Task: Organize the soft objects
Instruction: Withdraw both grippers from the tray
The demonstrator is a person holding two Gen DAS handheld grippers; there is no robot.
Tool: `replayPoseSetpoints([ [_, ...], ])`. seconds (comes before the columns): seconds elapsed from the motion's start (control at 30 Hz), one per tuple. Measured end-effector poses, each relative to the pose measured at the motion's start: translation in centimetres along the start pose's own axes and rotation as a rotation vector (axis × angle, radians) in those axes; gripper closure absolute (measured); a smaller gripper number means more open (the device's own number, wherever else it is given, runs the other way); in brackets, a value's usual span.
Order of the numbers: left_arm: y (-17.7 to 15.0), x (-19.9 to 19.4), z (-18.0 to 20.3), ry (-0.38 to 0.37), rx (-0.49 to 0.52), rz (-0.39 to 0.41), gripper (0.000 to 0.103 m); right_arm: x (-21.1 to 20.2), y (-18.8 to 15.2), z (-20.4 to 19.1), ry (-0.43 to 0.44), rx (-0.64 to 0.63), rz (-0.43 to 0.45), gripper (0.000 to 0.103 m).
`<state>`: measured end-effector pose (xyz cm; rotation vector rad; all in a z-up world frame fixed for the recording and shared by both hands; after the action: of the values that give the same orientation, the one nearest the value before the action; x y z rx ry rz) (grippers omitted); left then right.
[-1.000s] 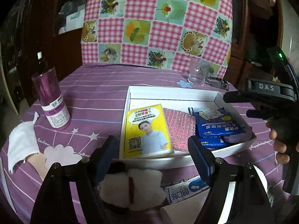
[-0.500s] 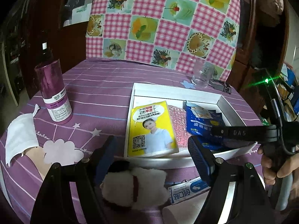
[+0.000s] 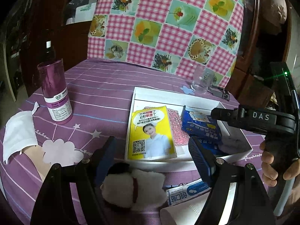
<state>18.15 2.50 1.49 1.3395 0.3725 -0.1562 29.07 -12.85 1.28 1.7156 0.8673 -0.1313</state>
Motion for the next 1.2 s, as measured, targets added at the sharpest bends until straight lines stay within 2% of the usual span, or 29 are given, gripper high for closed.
replayPoseSetpoints([
  [0.2,0.5,0.0,-0.1,0.023,0.016,0.015,0.025,-1.6,0.6,-0.6,-0.048,-0.061,0.025,0.032],
  [0.3,0.6,-0.2,0.0,0.009,0.030,0.008,0.025,-2.3,0.3,-1.3,-0.049,-0.091,0.031,0.032],
  [0.47,0.4,-0.3,0.4,-0.034,0.002,-0.016,0.025,-2.5,-1.2,-1.0,-0.043,-0.080,-0.017,0.032],
  [0.73,0.2,-0.4,0.3,-0.064,-0.030,-0.048,0.025,-5.4,-3.6,1.0,-0.053,-0.071,-0.044,0.032],
  [0.97,0.0,-0.7,-0.1,-0.045,-0.026,-0.061,0.025,-8.5,-6.0,3.8,-0.062,-0.026,0.005,0.032],
  [1.07,0.0,-0.8,-0.3,-0.032,-0.028,-0.059,0.025,-9.6,-6.7,5.0,-0.096,-0.042,0.080,0.032],
  [1.2,0.1,-0.7,-0.7,-0.025,-0.041,-0.061,0.025,-8.5,-7.8,7.0,-0.177,-0.032,0.052,0.032],
])
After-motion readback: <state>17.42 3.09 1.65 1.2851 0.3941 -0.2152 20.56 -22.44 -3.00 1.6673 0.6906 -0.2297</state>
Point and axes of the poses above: each gripper's, at about its wrist camera, not at the fingertips, and x roughly the way its jaws point, z to its right, y to its top, the point moved 6 cm from there along x, roughly the way its jaws point, and after that the axes turned 15 degrees about z, right-handed, at the moved point
